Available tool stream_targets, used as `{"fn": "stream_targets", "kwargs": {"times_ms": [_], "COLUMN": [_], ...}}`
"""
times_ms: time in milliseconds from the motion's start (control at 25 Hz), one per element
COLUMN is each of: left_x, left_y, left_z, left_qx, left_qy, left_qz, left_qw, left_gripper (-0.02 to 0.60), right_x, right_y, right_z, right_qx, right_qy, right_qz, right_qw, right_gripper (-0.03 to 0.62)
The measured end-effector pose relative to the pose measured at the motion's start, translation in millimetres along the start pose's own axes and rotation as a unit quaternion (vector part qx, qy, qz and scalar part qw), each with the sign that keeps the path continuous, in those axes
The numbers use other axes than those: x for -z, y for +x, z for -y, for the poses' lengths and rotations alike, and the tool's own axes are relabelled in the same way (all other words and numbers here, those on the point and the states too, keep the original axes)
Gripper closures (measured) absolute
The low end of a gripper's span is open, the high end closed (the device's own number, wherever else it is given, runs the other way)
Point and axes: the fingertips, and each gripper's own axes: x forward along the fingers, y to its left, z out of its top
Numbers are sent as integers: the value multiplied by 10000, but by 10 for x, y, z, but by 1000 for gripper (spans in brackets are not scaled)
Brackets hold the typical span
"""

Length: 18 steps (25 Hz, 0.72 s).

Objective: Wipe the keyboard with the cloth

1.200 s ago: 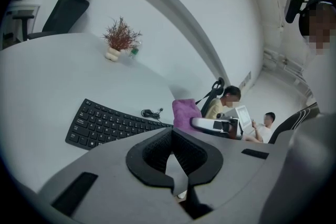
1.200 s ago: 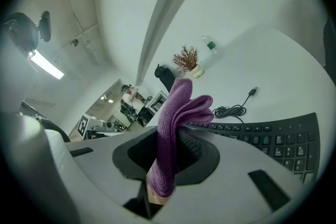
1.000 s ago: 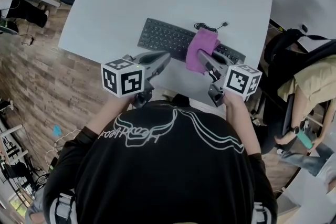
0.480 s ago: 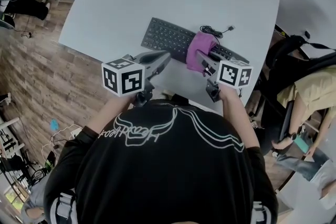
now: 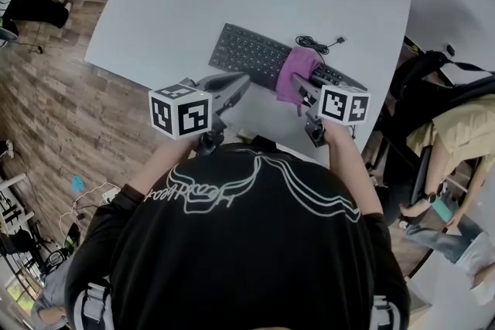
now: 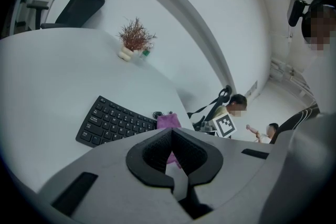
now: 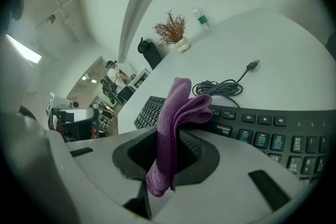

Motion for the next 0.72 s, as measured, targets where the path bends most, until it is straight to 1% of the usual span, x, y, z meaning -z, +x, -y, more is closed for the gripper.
{"fn": "stream_targets", "kwargs": {"times_ms": [240, 720], "left_x": [2, 69], "left_y": [19, 186], "left_z": [29, 189], "left_qx": [69, 281], "left_qy": [35, 197], "left_qz": [-54, -293], "left_qw": [10000, 9990], "left_gripper": [577, 577], "right_x": [46, 158], "right_y": [-102, -446], "right_z": [98, 409], "right_qx": [158, 484], "right_qy": [89, 314], "right_qz": [-18, 167], "right_qw": [9998, 9982], "right_gripper": [539, 539]}}
